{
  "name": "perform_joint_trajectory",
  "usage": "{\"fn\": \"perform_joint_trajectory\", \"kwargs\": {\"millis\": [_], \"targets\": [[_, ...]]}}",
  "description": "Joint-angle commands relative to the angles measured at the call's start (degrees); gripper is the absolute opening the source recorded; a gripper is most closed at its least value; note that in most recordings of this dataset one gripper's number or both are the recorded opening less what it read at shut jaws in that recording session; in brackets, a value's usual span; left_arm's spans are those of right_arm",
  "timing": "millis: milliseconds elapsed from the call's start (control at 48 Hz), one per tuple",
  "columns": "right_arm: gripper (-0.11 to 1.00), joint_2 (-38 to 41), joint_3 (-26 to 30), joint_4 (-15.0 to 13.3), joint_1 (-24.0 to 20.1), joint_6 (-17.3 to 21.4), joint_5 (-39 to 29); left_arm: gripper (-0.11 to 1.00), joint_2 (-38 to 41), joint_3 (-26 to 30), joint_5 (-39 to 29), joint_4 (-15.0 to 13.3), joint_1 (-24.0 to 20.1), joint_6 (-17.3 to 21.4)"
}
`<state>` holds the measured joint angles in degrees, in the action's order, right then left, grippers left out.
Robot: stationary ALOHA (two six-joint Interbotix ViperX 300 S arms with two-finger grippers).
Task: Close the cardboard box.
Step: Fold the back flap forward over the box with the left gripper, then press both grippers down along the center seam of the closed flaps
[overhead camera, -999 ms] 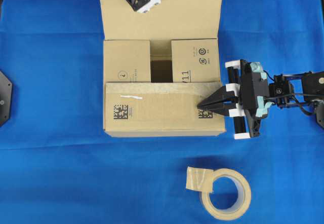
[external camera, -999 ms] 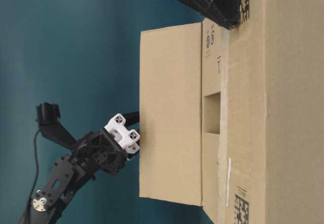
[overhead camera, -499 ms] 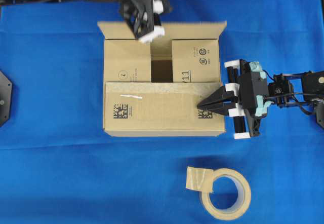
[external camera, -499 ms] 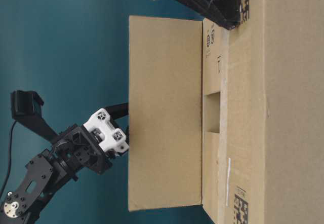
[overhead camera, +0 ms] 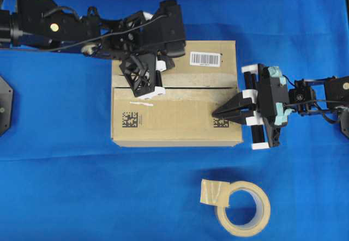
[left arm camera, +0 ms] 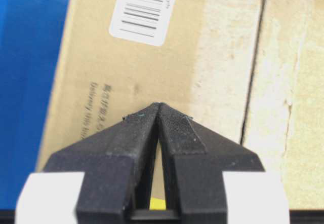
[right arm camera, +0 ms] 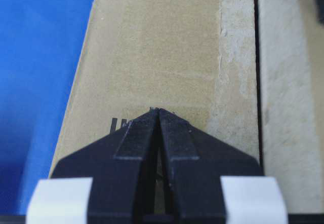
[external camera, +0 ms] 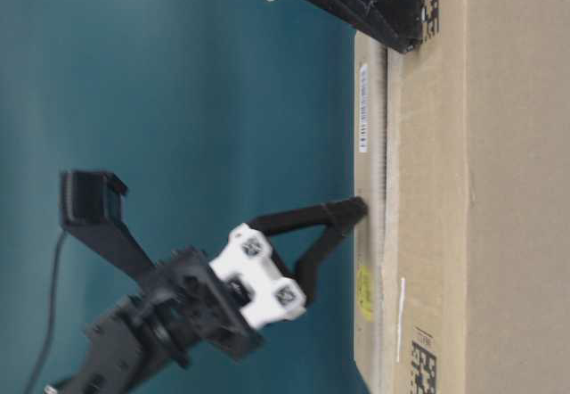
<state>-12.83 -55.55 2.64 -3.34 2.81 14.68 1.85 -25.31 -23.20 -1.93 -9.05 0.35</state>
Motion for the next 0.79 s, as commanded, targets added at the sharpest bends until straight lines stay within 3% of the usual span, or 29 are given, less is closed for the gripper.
{"fn": "perform_joint_trajectory", "kwargs": {"millis": [0,354,604,770], "targets": [[0.00,-0.18,1.32,-0.09,0.18,-0.09,0.26,0.00,-0.97,-1.58,3.08,-0.09,1.14,-1.23],[0.00,-0.18,1.58,-0.18,1.93,-0.09,1.58,0.00,-3.87,-7.47,10.90,-0.09,2.11,-3.60],[0.00,-0.18,1.58,-0.26,6.59,-0.09,1.85,0.00,-4.13,-8.00,11.43,-0.09,2.29,-4.13],[0.00,-0.18,1.32,-0.26,7.38,-0.09,1.67,0.00,-4.22,-8.09,11.43,0.00,2.46,-4.13]]}}
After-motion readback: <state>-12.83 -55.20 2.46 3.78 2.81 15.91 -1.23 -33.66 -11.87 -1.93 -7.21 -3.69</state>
